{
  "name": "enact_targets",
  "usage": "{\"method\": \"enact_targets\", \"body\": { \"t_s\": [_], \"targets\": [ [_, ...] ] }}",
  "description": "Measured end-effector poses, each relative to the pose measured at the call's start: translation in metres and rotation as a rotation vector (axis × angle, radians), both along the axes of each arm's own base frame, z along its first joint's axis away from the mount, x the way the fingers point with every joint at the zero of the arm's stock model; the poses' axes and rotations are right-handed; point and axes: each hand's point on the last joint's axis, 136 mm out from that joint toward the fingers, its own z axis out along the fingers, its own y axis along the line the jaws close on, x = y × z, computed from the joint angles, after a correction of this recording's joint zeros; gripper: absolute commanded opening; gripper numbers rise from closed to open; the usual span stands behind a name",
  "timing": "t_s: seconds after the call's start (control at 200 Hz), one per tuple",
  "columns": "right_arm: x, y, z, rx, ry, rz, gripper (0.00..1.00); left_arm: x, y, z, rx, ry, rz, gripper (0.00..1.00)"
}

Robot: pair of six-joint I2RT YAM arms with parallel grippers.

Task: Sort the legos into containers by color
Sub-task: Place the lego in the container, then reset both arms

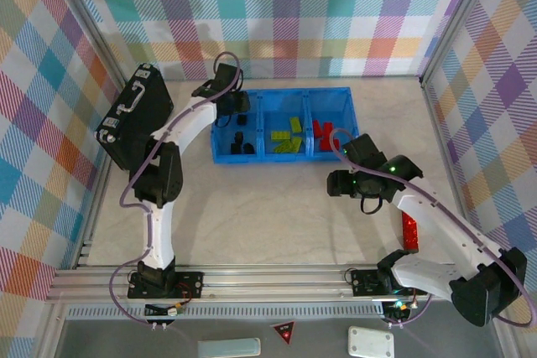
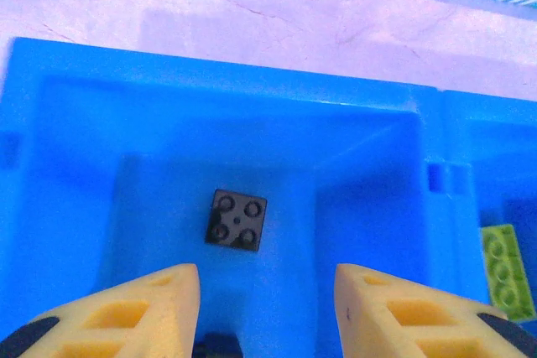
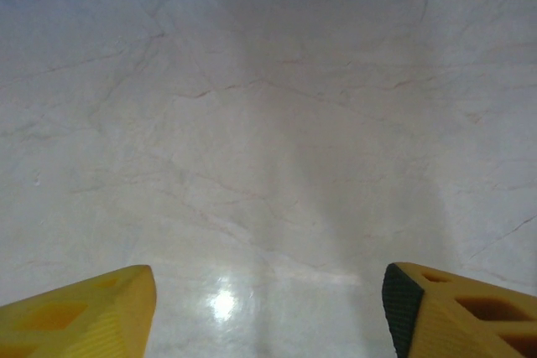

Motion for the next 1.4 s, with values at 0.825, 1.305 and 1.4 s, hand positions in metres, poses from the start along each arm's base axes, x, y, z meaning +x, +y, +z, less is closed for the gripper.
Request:
{"method": "enact_targets", "body": {
  "t_s": [0.825, 1.305, 1.4],
  "targets": [
    [0.072, -0.099, -0.016, -0.309, -0.243, -0.236, 0.99, -0.18, 0.132, 0.021, 0.22, -0.02, 0.104, 1.0],
    [0.11, -0.125, -0.068, -0.339, -0.424, -0.273, 0.99, -0.212, 0.196, -0.04, 0.391, 0.007, 0.331, 1.0],
    [0.124, -0.124, -0.078, -0.342, -0.439, -0.255, 0.99, -0.206, 0.204, -0.051, 0.421, -0.002, 0.357, 1.0]
  ]
}}
